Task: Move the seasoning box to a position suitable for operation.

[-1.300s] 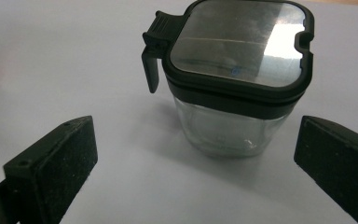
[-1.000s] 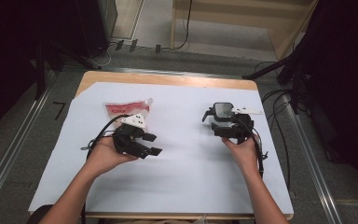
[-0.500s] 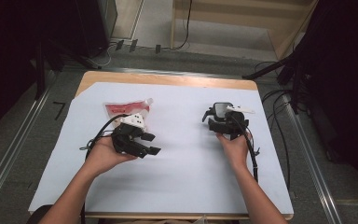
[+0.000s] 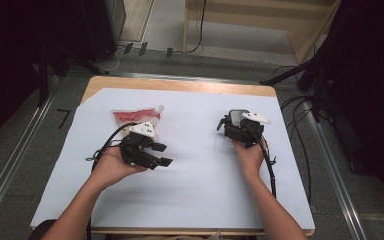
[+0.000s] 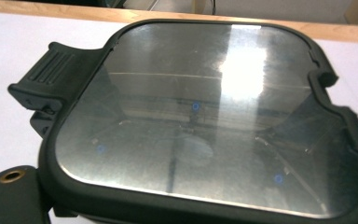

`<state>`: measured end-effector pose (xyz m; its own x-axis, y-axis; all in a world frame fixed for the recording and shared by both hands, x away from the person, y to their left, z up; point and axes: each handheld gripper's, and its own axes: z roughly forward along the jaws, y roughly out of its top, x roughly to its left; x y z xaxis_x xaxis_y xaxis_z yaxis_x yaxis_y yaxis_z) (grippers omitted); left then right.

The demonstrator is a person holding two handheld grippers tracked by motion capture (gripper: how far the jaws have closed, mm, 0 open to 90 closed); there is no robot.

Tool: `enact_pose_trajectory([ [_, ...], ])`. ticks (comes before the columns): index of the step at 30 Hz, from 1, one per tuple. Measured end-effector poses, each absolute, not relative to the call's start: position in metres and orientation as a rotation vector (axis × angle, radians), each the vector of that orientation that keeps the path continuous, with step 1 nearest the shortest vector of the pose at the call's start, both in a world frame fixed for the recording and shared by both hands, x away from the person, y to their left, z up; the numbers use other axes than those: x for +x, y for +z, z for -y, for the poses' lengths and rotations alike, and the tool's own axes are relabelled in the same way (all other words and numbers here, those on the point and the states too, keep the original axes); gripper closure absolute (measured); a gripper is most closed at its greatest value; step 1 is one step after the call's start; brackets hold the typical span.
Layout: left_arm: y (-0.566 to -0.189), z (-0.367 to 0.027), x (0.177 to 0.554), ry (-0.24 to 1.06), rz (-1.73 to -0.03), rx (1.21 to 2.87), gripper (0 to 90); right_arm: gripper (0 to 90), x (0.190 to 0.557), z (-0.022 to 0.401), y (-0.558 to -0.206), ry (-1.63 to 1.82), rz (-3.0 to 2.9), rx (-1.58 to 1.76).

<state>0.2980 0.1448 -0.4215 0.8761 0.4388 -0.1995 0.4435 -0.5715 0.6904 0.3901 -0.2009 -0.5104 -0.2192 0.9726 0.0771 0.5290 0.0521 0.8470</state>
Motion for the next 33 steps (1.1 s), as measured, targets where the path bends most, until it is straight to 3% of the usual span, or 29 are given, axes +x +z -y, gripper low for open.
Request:
enact_pose_trajectory([
  [33,-0.419,-0.148,0.300,-0.008,-0.645,2.237,41.7,15.6,0.363,0.196,-0.472,1.172,-1.900,1.402],
])
